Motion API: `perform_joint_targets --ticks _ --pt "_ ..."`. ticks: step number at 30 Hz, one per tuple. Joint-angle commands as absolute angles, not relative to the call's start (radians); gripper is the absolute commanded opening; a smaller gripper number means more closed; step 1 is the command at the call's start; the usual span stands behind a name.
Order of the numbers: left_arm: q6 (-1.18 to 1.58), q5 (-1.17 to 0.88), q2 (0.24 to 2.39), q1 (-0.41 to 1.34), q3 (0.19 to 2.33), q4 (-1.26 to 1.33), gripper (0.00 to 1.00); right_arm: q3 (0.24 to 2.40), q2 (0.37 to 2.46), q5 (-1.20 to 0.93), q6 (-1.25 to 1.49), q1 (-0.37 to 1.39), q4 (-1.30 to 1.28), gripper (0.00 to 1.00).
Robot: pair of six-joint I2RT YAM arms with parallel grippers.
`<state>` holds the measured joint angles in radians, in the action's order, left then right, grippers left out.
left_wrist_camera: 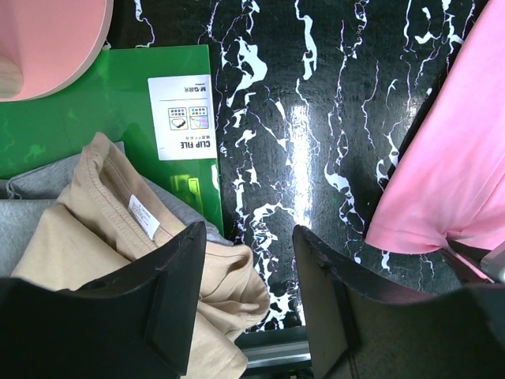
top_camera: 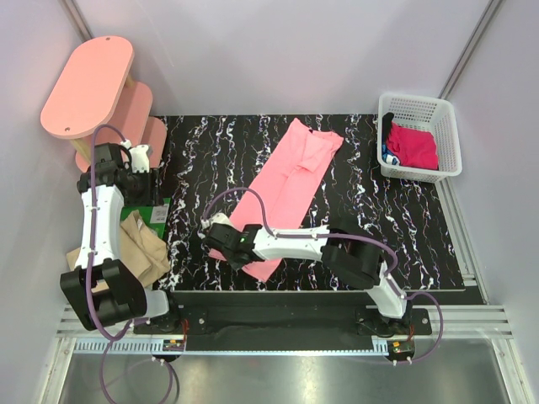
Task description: Fold and stack the t-shirts
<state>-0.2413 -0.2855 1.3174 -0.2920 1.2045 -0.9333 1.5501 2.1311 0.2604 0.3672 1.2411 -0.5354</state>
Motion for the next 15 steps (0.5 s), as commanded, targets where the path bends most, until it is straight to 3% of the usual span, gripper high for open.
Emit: perform_joint_targets --ticks 1,4,15 --pt "-0.259 -0.282 1.29 -0.301 1.239 -0.913 0.53 1.474 2.237 0.12 0.387 1.241 -0.676 0.13" --pt "-0.258 -0.282 1.29 -0.301 1.241 -0.914 0.53 1.486 2.226 0.13 0.38 1.243 -0.702 0.01" --pt "-0.262 -0.288 1.289 -0.302 1.239 -0.914 0.53 1.6 2.186 0.221 0.336 1.339 -0.91 0.0"
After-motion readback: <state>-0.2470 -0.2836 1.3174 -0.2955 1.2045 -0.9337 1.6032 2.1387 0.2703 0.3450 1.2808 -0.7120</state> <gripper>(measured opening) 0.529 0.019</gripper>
